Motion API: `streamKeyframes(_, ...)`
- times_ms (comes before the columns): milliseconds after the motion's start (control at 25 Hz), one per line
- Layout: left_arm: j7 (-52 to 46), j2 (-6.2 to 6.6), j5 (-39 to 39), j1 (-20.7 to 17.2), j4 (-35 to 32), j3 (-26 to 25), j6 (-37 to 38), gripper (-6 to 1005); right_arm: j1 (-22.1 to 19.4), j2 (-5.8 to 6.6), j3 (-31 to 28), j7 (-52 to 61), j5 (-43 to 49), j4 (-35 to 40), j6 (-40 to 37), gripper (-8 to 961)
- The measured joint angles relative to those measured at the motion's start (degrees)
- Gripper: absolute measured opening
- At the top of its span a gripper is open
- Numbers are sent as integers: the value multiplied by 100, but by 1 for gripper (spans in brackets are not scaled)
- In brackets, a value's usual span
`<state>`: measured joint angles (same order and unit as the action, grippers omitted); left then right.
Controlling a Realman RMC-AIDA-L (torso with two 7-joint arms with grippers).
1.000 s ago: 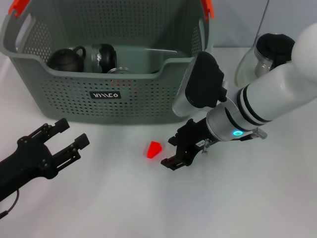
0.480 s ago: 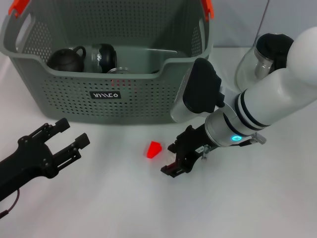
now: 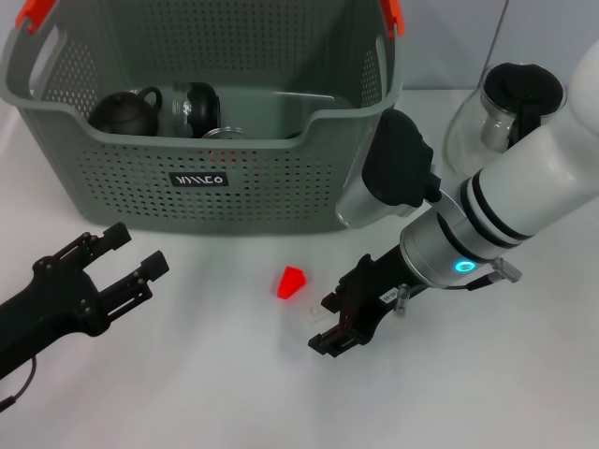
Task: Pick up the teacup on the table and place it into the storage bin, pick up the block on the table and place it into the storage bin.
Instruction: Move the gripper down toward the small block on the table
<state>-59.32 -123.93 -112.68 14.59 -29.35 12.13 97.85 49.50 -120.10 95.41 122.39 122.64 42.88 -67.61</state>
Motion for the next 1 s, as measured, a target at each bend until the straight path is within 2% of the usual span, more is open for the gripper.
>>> streamKeyframes(400,0,0,0,-15,8,6,-20,750,-94,-83,111,-871,-122,-55,620,642)
streamKeyframes(800,0,0,0,-2,9,0,-21,751,-32,-80,292,-859,-333,-402,977,643)
streamKeyframes(1000,0,0,0,-14,9,0,-21,751,-15,-81,323,-757,-338,-422,830,642)
